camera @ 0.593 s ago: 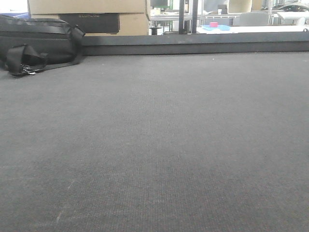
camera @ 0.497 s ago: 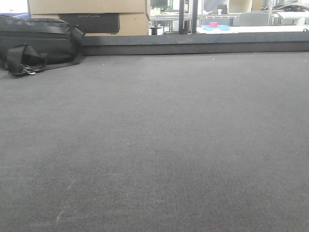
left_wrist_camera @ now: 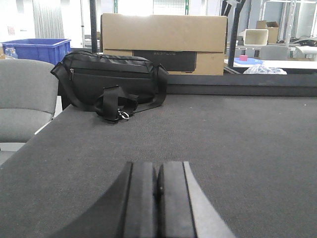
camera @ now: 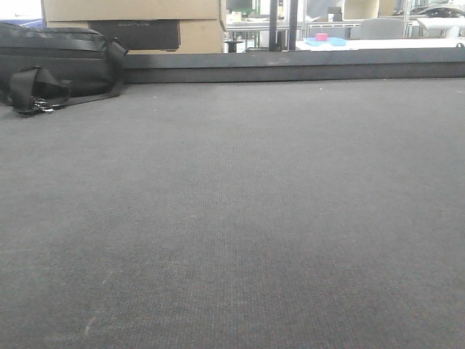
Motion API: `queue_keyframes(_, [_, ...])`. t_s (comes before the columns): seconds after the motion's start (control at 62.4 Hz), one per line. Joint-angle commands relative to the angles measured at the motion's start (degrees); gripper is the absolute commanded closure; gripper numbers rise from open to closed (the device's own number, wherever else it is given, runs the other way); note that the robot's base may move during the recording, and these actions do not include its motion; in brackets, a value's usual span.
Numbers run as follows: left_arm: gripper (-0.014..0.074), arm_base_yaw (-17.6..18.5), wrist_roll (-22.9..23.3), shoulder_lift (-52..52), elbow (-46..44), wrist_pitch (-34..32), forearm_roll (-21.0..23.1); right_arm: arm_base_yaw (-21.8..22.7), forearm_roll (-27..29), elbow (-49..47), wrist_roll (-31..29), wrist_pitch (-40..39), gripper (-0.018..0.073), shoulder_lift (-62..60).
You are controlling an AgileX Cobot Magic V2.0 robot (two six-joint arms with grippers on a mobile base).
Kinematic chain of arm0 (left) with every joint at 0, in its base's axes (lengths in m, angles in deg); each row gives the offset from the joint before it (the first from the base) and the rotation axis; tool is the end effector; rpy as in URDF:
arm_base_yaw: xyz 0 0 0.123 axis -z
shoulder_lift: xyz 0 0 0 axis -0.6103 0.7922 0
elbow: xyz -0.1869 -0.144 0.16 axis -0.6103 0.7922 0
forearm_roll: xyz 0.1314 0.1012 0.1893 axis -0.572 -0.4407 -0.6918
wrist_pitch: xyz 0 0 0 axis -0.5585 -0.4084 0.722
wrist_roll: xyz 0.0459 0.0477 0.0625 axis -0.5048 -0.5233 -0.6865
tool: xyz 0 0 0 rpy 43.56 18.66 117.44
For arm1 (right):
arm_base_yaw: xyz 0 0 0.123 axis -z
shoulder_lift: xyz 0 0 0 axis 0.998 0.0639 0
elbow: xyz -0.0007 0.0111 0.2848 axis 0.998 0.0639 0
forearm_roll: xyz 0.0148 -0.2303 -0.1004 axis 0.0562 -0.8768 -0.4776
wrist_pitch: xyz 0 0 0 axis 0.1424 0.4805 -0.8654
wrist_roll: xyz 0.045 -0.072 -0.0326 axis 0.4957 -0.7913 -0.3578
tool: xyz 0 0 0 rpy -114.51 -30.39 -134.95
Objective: Grab block from conveyor and place in blue bin
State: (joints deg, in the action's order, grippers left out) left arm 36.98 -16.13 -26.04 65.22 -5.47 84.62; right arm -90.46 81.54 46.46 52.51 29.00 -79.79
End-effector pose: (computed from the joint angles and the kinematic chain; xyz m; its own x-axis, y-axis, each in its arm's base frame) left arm 0.0568 0.0007 0.2113 0.0686 0.0219 -0.9974 -0.0134 0.9997 0.0211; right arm 0.0564 0.0043 0.2095 0.0464 -0.0119 -0.9989 -0.0723 0.9973 -0.0153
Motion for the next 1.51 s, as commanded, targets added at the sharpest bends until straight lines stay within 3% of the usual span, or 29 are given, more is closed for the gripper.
queue_keyframes(0.0, [0.0708,-0.3,-0.1,-0.3,-0.1,-1.2,-0.5,0.4,0.0,0.0,-0.1,-1.3,0.0727,-0.2])
queue_keyframes(0.176, [0.0708,-0.3,-0.1,-0.3,-0.1,-1.5,-0.5,0.4,-2.5,0.0,-0.4,-1.6,0.0727,-0.2])
queue_keyframes(0.385, [0.0708,-0.3,-0.1,-0.3,-0.1,-5.1,-0.2,0.4,-3.3,0.0,-0.4,-7.5,0.0727,-0.2])
queue_keyframes(0.465, [0.0708,-0.3,-0.1,-0.3,-0.1,-5.0,2.6,0.4,-3.3,0.0,-0.4,-11.8,0.0727,-0.2])
queue_keyframes(0.561, [0.0708,-0.3,-0.1,-0.3,-4.4,0.3,8.6,0.4,-3.3,-1.2,-0.4,-14.4,0.0727,-0.2])
queue_keyframes(0.673, [0.0708,-0.3,-0.1,-0.3,-12.6,10.6,8.0,0.4,-3.3,-7.5,-0.4,-12.8,0.0727,-0.2])
queue_keyframes(0.753, [0.0708,-0.3,-0.1,0.4,-18.1,15.7,4.4,0.4,-3.3,-13.3,-0.4,-5.0,0.0727,-0.2])
queue_keyframes(0.881, [0.0708,-0.3,-0.1,6.0,-26.9,23.3,0.3,0.4,-3.3,-23.8,-0.4,13.8,0.0727,5.3])
queue_keyframes(1.074, [0.0708,-0.3,-0.1,19.4,-36.6,31.6,0.5,0.4,-3.3,-35.8,-0.4,31.1,0.0727,18.9])
queue_keyframes(1.378, [0.0708,-0.3,-0.1,44.7,-53.6,55.6,3.1,0.4,0.7,-55.3,-0.6,55.4,0.0727,44.9])
queue_keyframes(1.49, [0.0708,-0.3,-0.1,51.6,-57.5,59.5,3.1,0.4,0.7,-58.6,-0.6,61.1,0.0727,52.2])
